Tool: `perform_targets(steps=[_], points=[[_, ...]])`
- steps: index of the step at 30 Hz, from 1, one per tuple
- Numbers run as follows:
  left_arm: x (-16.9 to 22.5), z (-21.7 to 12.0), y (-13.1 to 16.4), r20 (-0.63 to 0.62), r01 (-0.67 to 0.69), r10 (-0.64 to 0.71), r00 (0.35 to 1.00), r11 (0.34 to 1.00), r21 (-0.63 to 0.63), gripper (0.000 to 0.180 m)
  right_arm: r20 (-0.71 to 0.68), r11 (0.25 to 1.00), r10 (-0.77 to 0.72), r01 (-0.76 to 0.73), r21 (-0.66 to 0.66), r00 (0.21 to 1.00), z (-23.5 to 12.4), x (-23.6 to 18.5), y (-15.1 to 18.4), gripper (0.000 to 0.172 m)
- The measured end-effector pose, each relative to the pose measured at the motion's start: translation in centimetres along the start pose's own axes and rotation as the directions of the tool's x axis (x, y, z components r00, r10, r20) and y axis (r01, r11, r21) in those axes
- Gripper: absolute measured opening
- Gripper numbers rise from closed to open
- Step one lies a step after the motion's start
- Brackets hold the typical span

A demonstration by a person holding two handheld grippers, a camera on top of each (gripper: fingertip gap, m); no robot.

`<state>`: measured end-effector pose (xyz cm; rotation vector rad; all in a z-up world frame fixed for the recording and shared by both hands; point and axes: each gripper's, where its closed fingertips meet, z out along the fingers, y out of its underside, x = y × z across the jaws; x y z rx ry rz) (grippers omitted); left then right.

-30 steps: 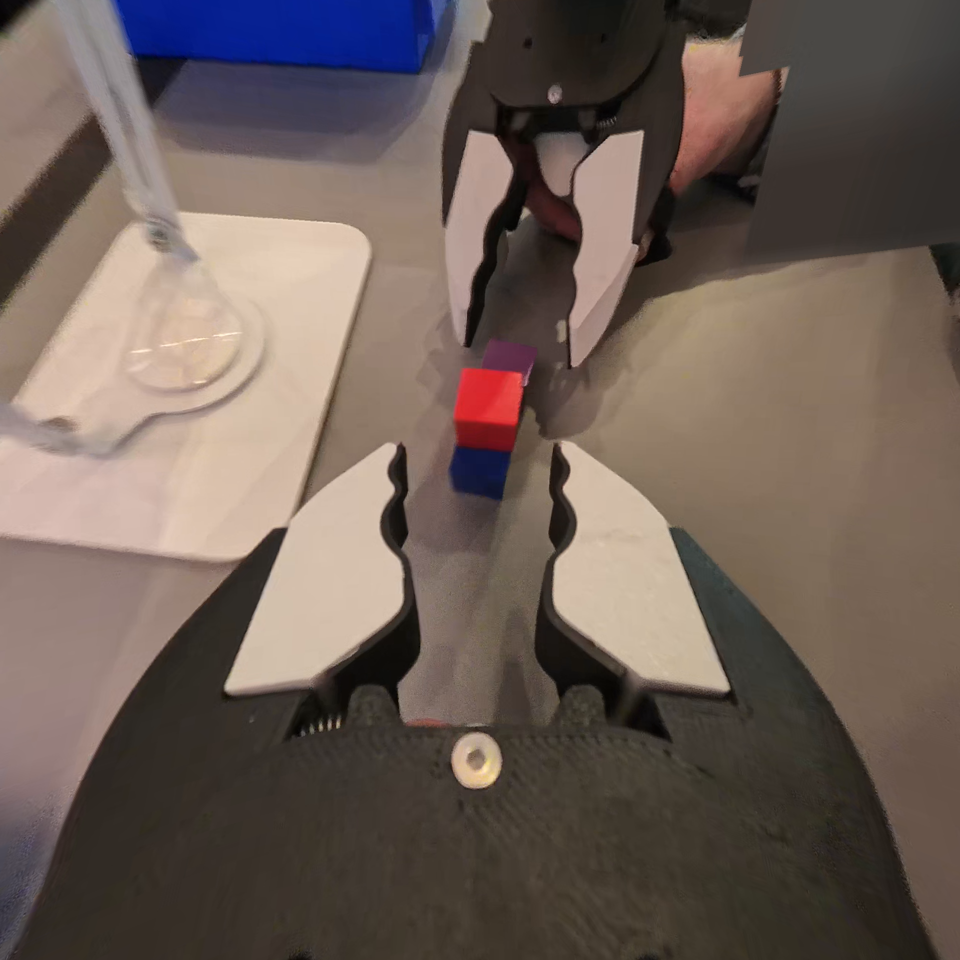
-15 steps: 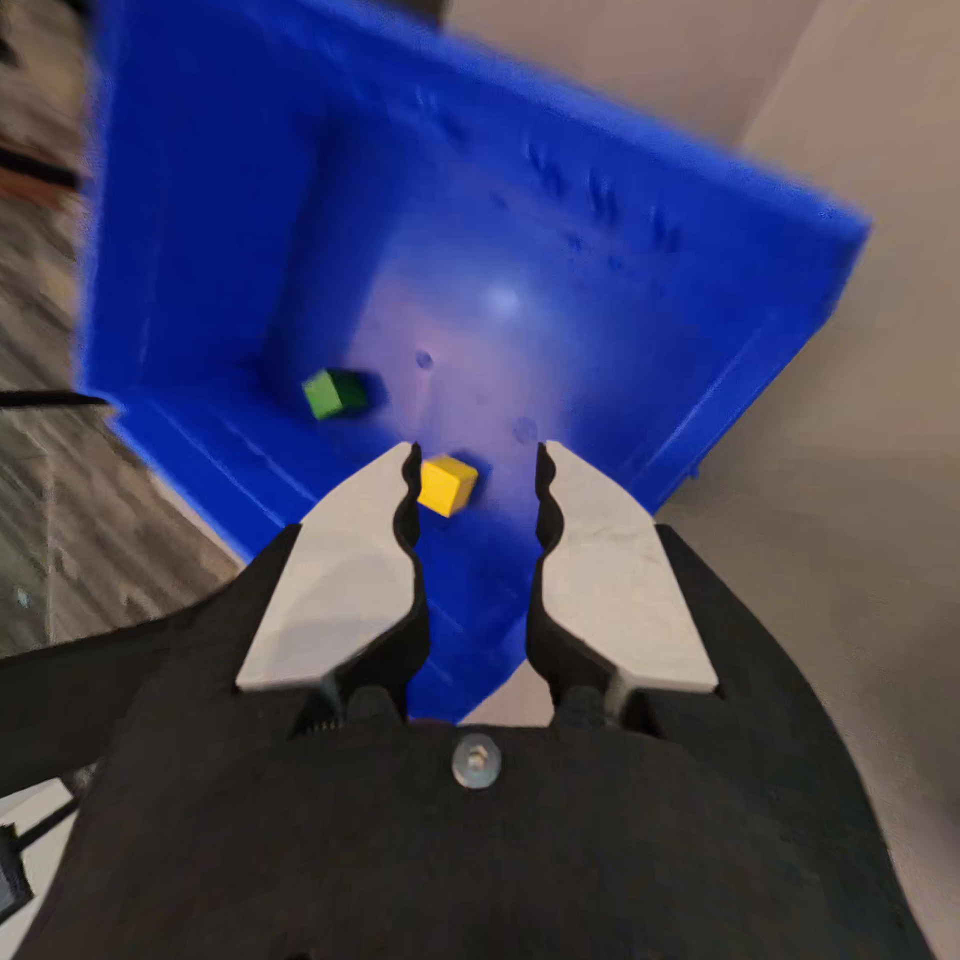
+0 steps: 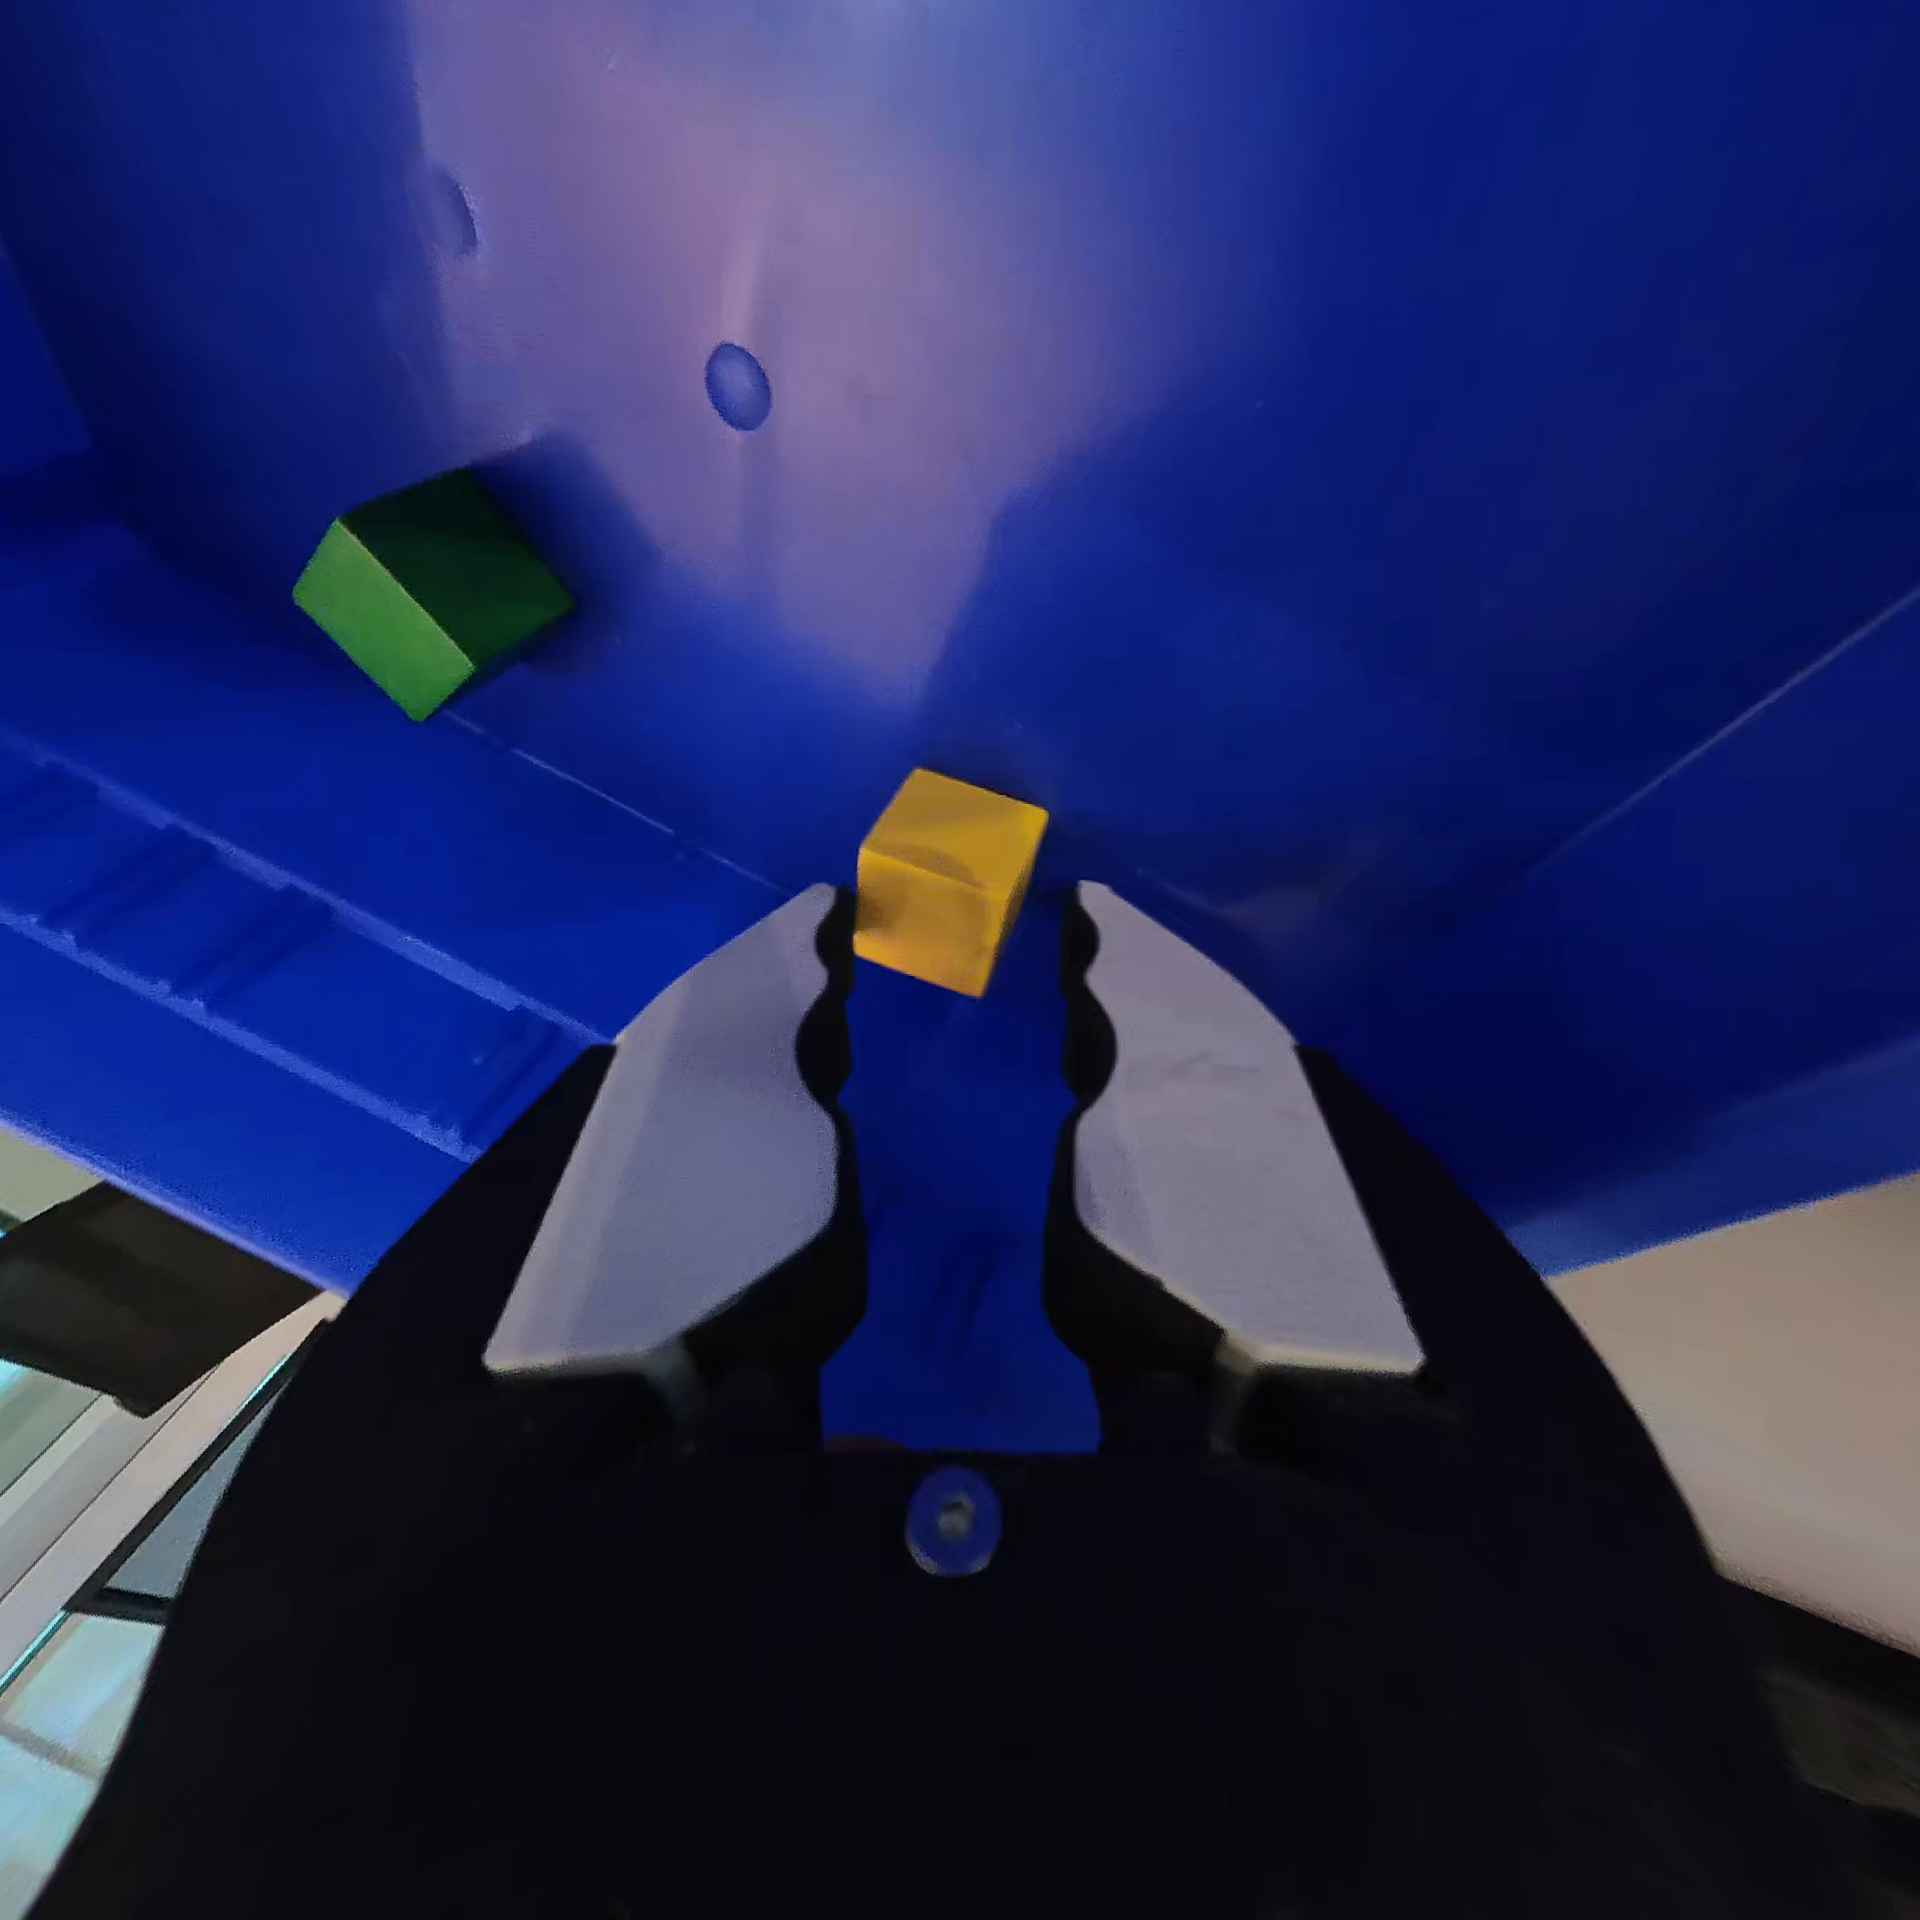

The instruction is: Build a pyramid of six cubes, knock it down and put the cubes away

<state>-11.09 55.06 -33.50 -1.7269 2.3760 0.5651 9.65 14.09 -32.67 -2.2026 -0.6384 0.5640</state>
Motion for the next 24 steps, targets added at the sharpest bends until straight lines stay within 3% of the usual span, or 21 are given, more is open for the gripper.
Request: perform_targets(steps=[1,6,11,14,18,22,24], points=[[-0.2,0.1,0.0,0.010,0.000,0.000,1.000,1.000,-0.004,0.030,0.000,1.000,0.000,0.000,0.000,1.000,0.0,0.0,0.0,0.055],[-0.2,-0.4,-0.7,0.028,0.046,-0.048,0.998,0.997,0.061,0.030,-0.001,1.000,-0.004,0.004,-0.002,1.000,0.0,0.0,0.0,0.055],[0.5,-4.0,-1.1,0.107,0.124,-0.149,0.983,0.970,0.208,0.029,-0.003,1.000,-0.006,0.006,-0.003,1.000,0.1,0.0,0.0,0.055],[2.9,-7.9,-2.8,0.102,0.169,-0.225,0.969,0.906,0.388,0.029,-0.004,1.000,-0.007,0.007,-0.007,1.000,0.1,0.0,0.0,0.055],[8.0,-13.1,-6.5,0.062,0.169,-0.260,0.964,0.773,0.612,0.029,-0.010,1.000,-0.011,0.011,-0.008,1.000,0.2,0.0,0.0,0.056],[13.8,-16.3,-11.2,0.001,0.140,-0.211,0.978,0.652,0.745,0.028,-0.018,1.000,-0.009,0.010,0.012,1.000,0.0,0.1,-0.2,0.056],[14.8,-16.8,-11.9,0.041,0.124,-0.228,0.973,0.663,0.739,0.028,-0.020,1.000,0.001,0.000,0.026,1.000,-0.2,0.2,-0.3,0.057]])
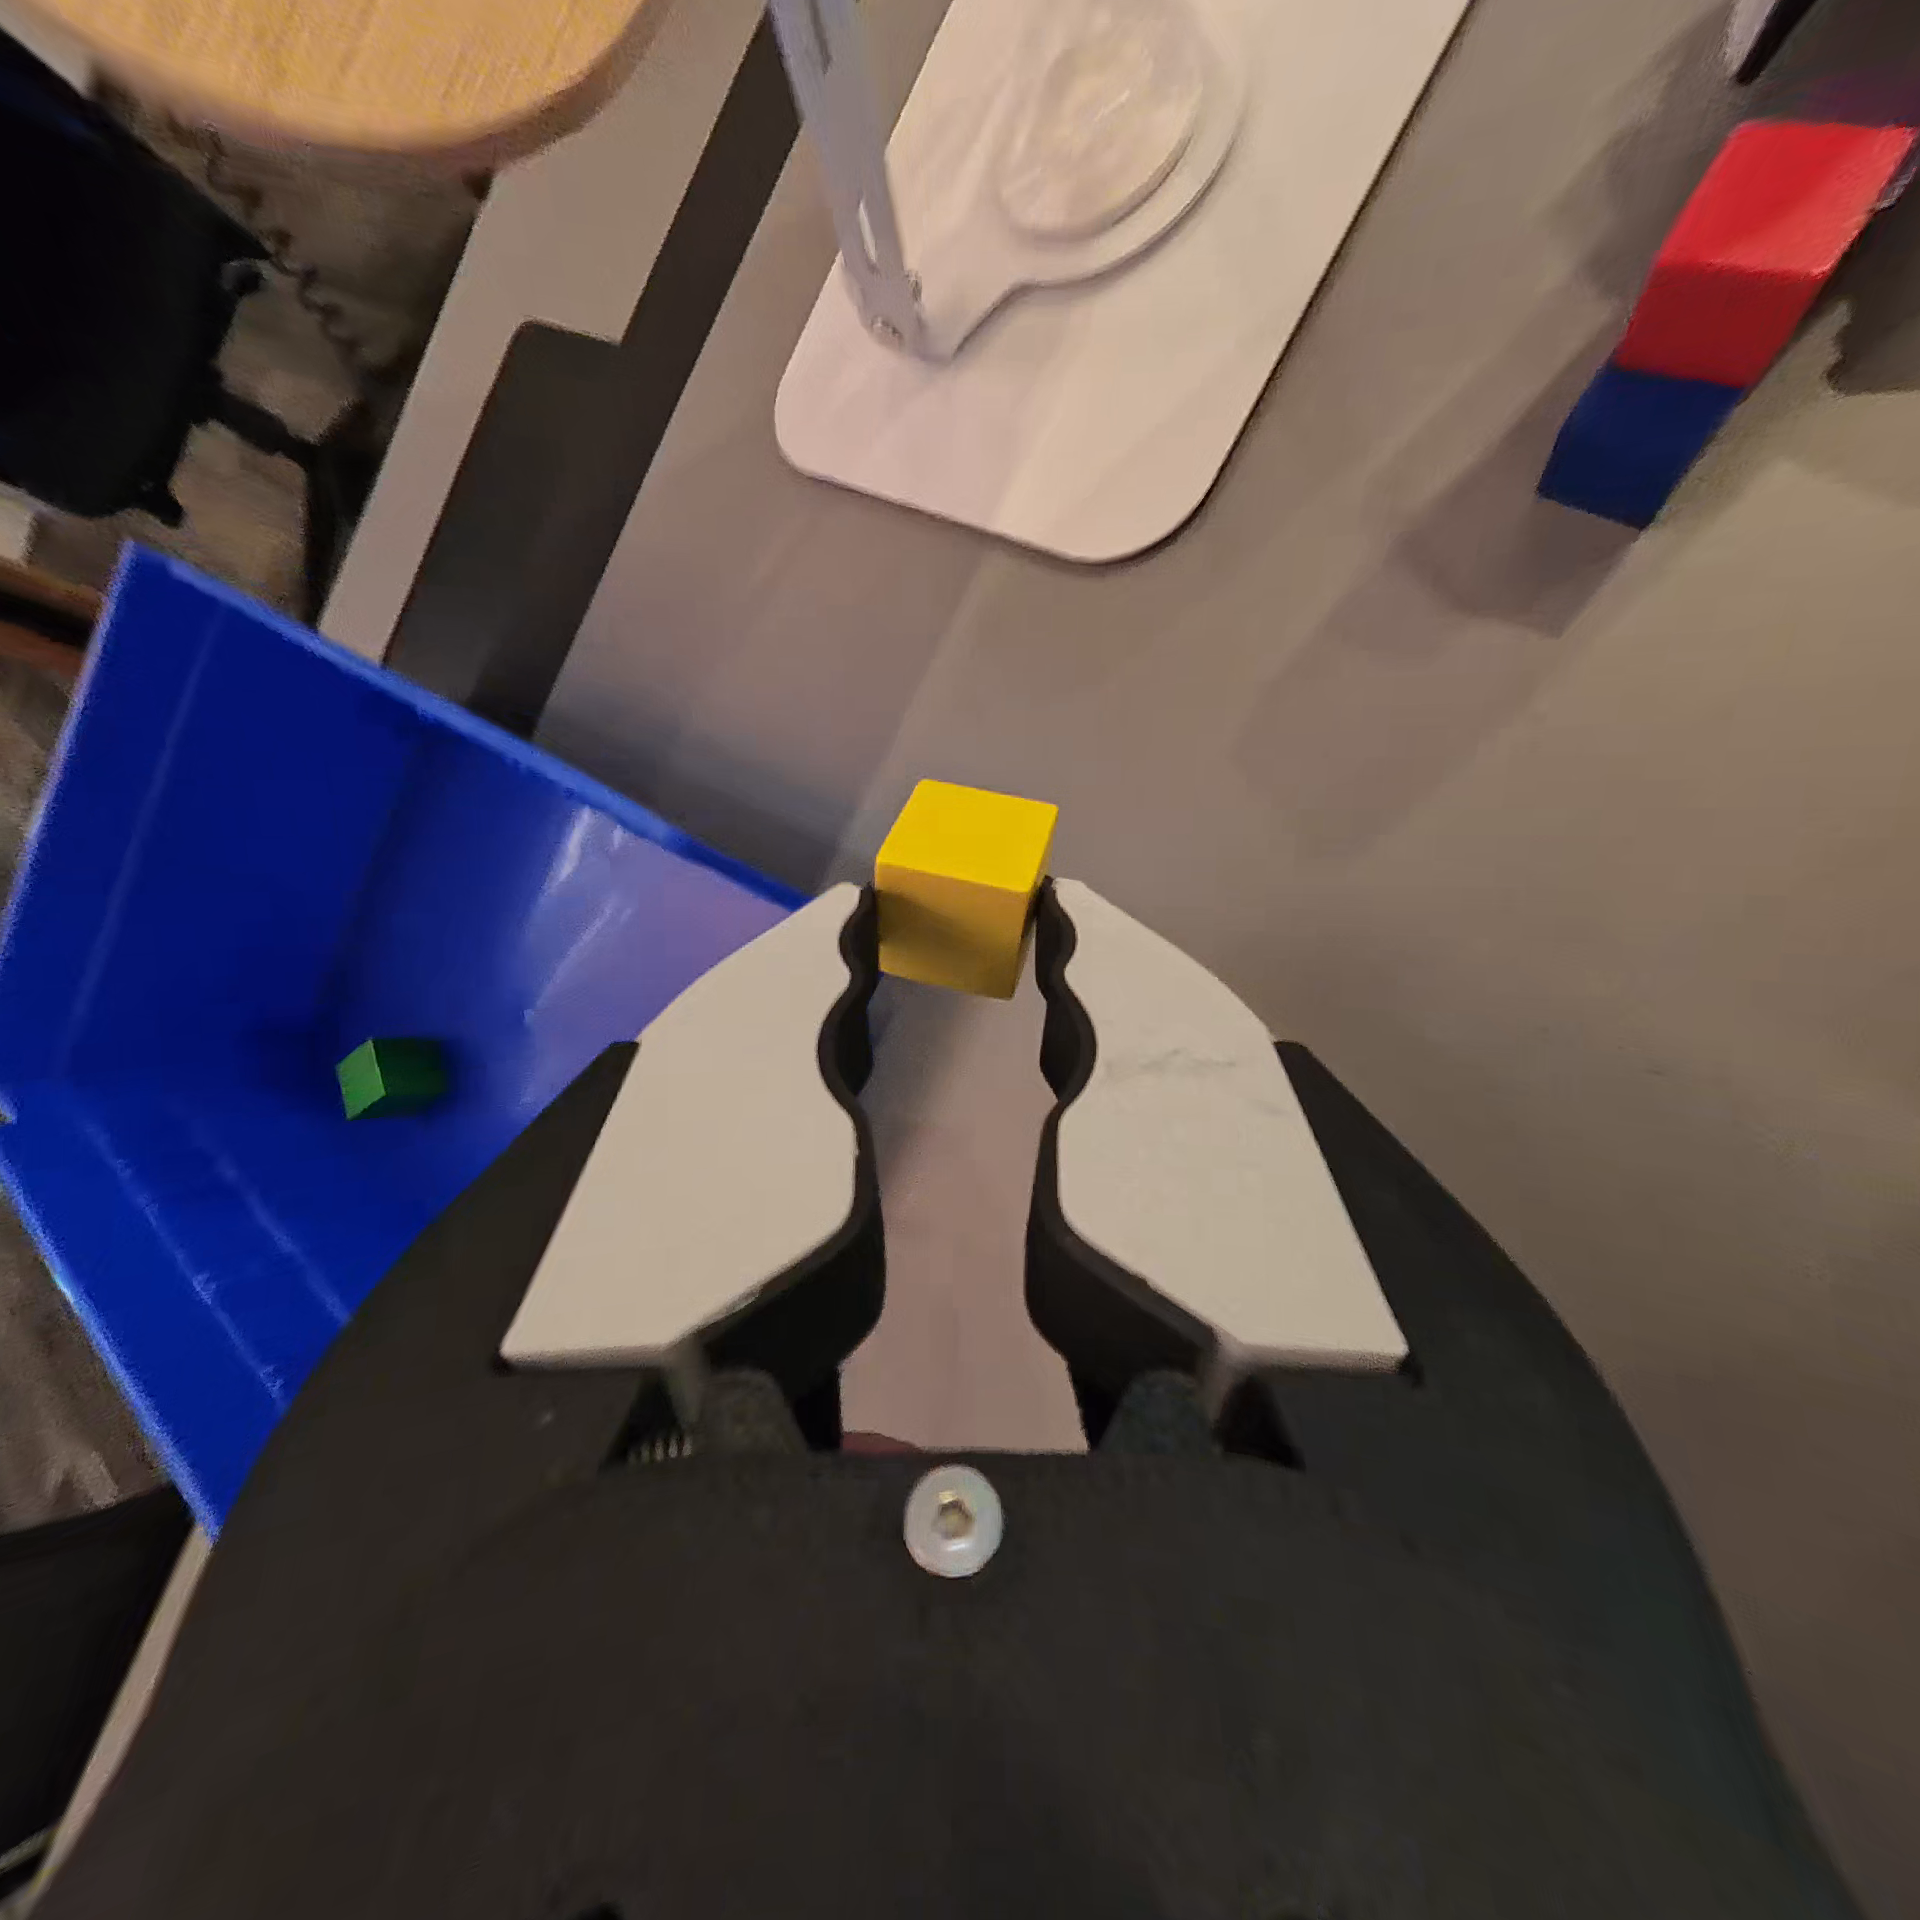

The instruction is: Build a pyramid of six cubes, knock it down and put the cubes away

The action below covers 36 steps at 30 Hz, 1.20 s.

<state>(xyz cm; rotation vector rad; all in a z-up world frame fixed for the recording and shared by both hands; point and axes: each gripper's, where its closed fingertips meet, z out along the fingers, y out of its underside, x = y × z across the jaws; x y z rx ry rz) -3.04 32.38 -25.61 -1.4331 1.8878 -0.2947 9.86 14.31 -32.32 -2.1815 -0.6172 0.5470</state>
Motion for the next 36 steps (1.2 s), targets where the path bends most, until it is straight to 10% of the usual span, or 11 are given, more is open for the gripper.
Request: perform_targets(steps=[15,36], points=[[9.5,-0.9,-8.9,-0.273,0.158,-0.058,0.960,0.919,0.361,0.028,-0.022,0.974,-0.095,0.097,0.203,0.995,-2.1,-1.3,-3.0,0.046],[17.5,1.3,-13.3,-0.475,0.224,0.003,0.880,0.879,0.420,0.028,0.113,0.906,-0.229,0.169,0.389,0.967,-3.1,-6.2,-5.6,0.038]])
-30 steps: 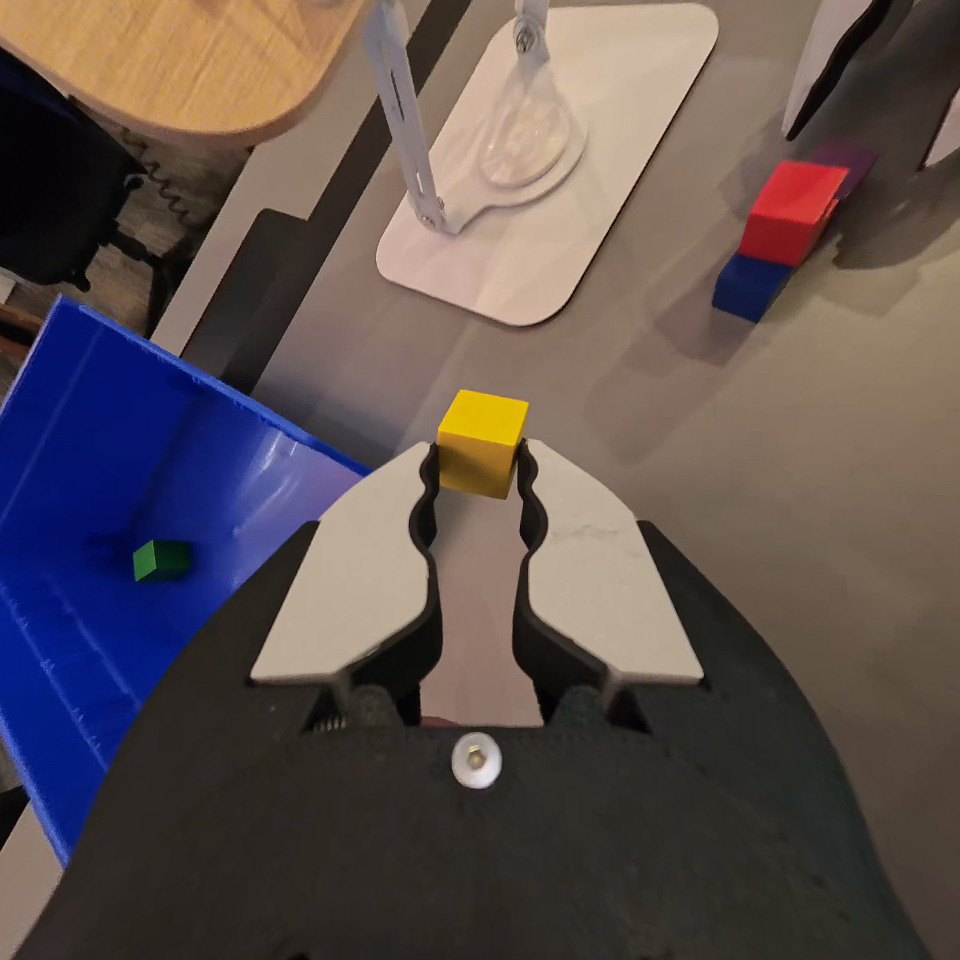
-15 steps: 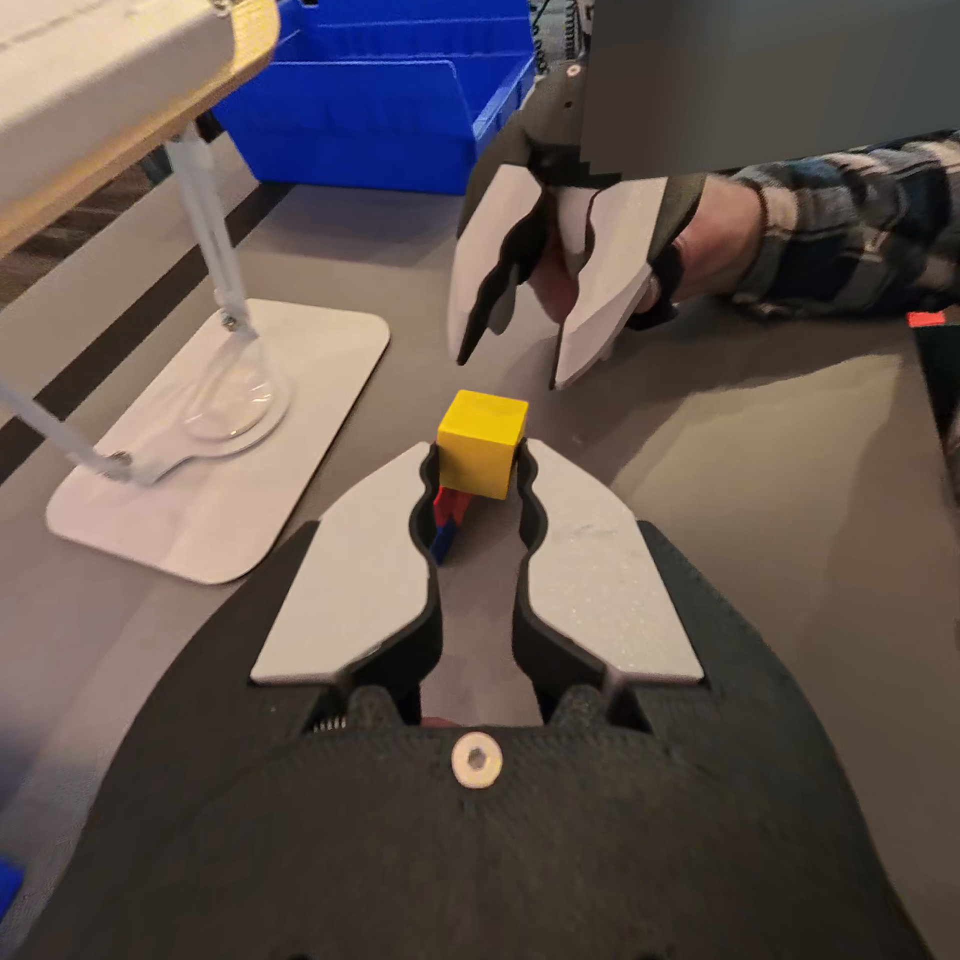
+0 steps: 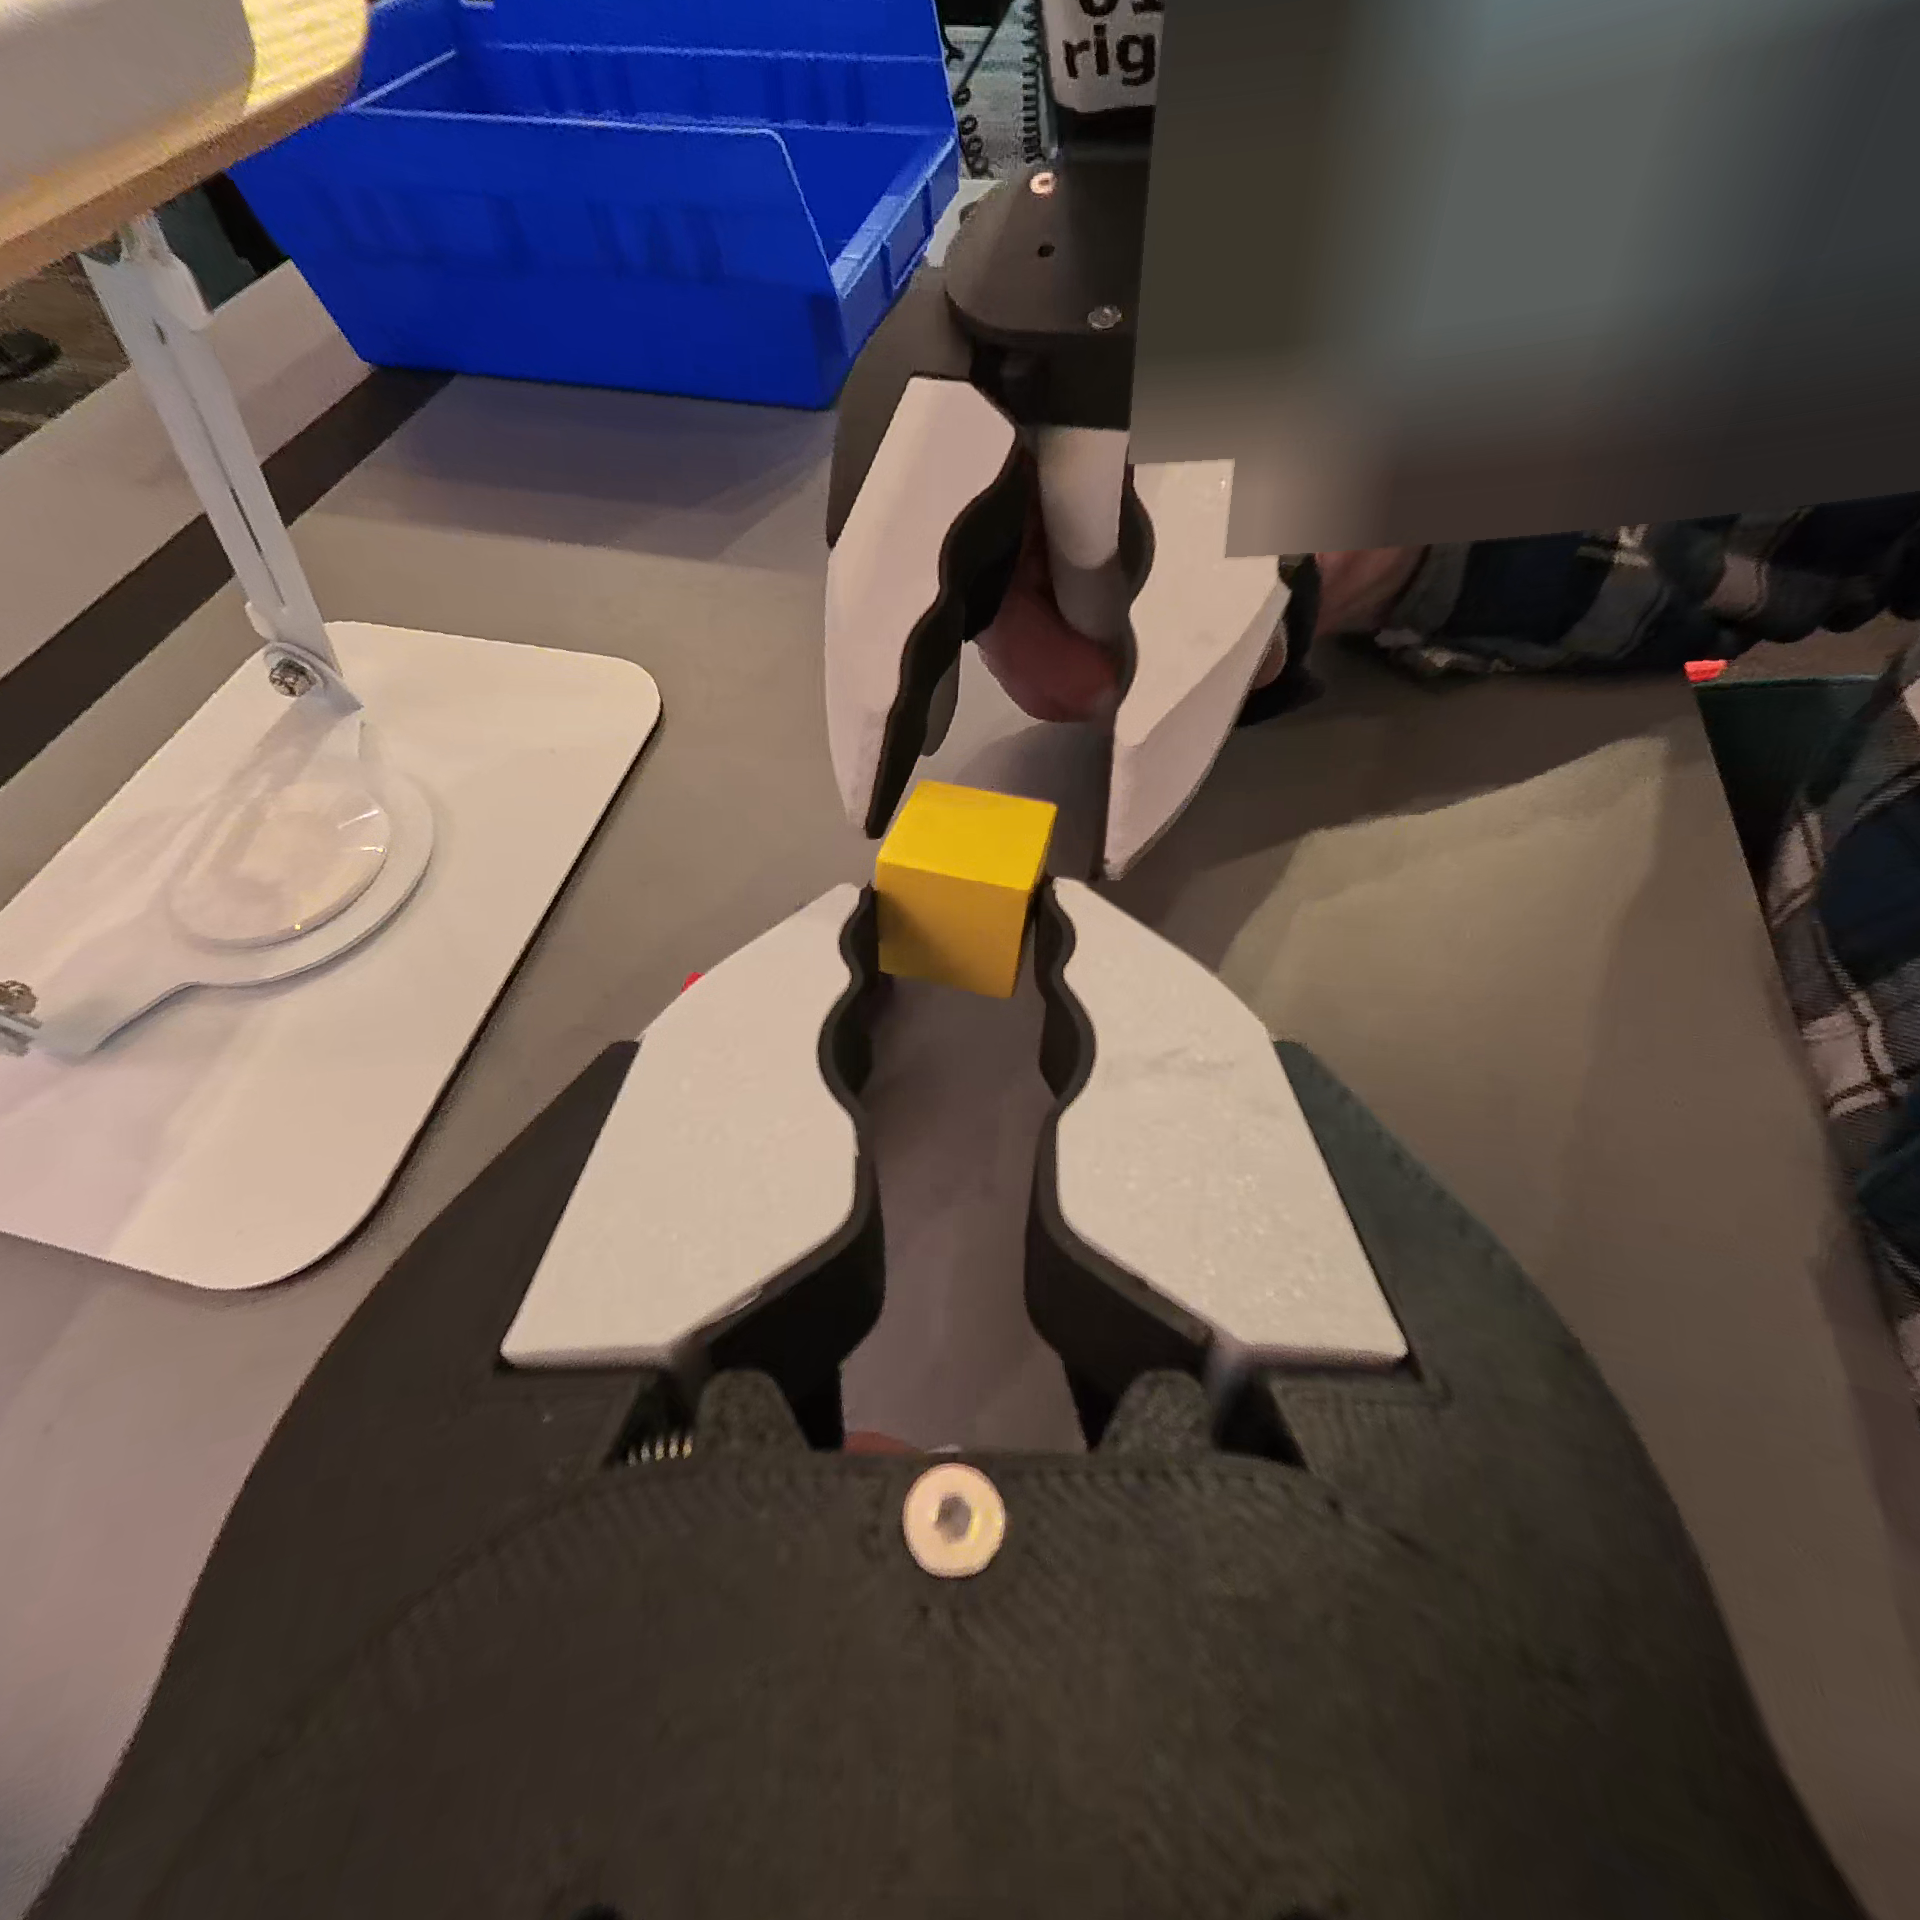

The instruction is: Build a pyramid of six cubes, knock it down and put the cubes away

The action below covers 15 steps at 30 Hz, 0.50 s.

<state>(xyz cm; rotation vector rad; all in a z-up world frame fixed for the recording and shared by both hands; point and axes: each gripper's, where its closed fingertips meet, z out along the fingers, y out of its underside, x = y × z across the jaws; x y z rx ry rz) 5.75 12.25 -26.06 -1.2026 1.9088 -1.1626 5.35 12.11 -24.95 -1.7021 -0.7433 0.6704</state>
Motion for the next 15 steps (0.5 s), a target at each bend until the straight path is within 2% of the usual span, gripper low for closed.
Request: perform_targets(steps=[4,15], points=[[0.47,0.17,0.04,-0.015,-0.019,0.019,1.000,1.000,0.002,0.028,0.032,1.000,0.015,-0.015,0.007,0.999,0.02,-0.30,0.10,0.028],[0.55,-0.05,-0.01,-0.047,0.018,-0.017,0.999,0.999,0.030,0.027,0.042,0.999,0.026,-0.027,0.035,0.999,-0.29,-0.25,-0.24,0.027]])
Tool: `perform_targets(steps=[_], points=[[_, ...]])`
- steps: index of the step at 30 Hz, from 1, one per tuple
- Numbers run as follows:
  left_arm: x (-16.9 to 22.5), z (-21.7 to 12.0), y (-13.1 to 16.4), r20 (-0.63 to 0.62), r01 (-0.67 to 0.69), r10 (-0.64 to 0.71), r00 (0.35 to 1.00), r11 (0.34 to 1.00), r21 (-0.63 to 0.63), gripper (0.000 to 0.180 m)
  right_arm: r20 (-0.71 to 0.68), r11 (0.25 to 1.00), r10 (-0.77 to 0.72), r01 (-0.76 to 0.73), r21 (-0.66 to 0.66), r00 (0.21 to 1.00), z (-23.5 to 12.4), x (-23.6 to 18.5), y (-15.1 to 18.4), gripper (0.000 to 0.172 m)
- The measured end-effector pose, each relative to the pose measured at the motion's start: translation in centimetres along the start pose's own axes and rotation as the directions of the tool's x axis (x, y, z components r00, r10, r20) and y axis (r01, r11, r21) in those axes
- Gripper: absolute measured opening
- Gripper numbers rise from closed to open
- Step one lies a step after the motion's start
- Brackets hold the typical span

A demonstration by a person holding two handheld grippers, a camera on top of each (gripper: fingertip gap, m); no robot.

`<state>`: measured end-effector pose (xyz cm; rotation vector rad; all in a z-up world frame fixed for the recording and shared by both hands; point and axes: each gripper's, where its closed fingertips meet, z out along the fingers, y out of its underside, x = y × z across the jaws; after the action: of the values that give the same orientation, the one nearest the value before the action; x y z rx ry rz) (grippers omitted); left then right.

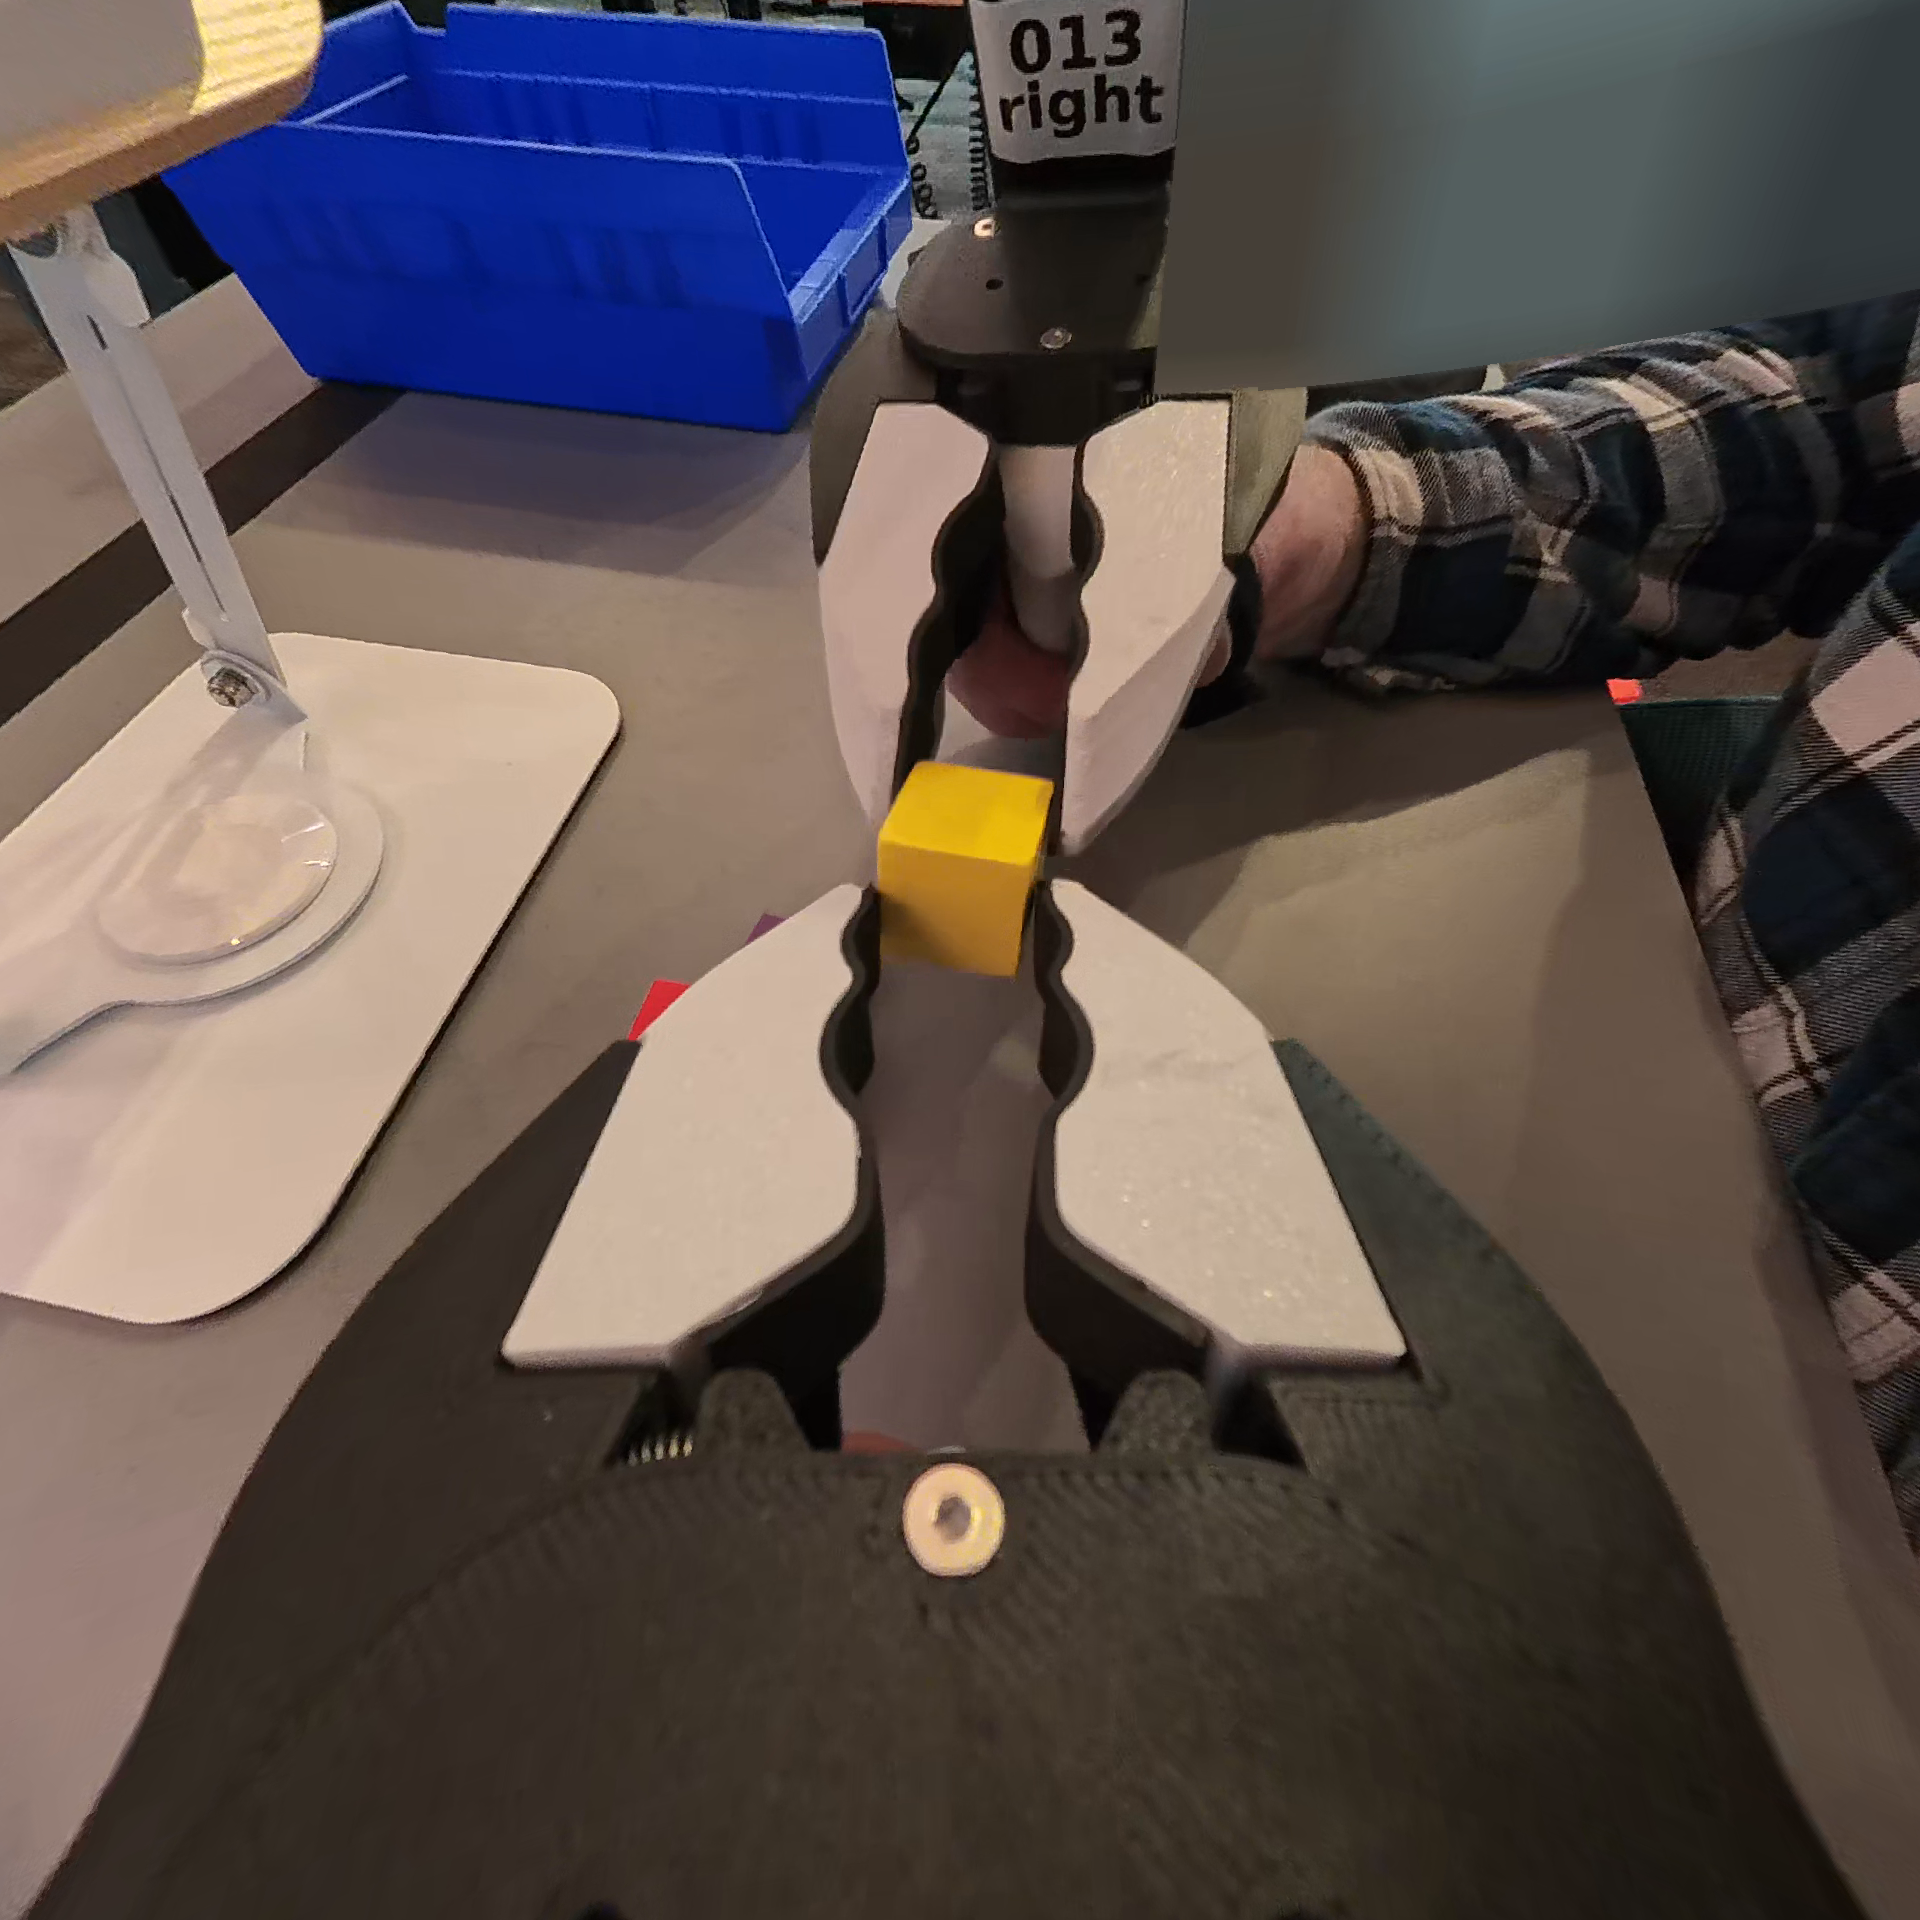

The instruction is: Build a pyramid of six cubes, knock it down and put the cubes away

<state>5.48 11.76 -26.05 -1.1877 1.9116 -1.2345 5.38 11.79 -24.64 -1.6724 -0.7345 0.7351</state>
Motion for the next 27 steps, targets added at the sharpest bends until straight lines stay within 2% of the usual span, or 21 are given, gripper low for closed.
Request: perform_targets(steps=[7,12,16,20,27], points=[[-2.9,-2.1,0.9,0.154,-0.062,0.067,0.986,0.997,-0.038,0.031,-0.101,0.999,0.028,-0.032,-0.033,0.994,-1.0,3.1,1.2,0.026],[-5.3,-3.1,2.5,0.205,-0.039,0.052,0.977,0.997,-0.065,0.032,-0.121,0.993,0.048,-0.061,-0.104,0.992,-0.5,4.3,2.6,0.026],[-5.7,-3.0,3.4,0.180,0.006,0.003,0.984,0.999,-0.050,0.030,-0.143,0.986,0.056,-0.077,-0.149,0.988,-0.6,5.4,3.3,0.026],[-5.7,-2.6,3.8,0.187,-0.008,0.020,0.982,0.998,-0.066,0.028,-0.118,0.973,0.051,-0.076,-0.220,0.992,-0.1,5.8,4.2,0.027],[-5.5,-1.8,4.3,0.173,-0.005,0.020,0.985,0.996,-0.086,0.026,-0.099,0.969,0.028,-0.051,-0.244,0.995,0.4,6.2,4.3,0.026]])
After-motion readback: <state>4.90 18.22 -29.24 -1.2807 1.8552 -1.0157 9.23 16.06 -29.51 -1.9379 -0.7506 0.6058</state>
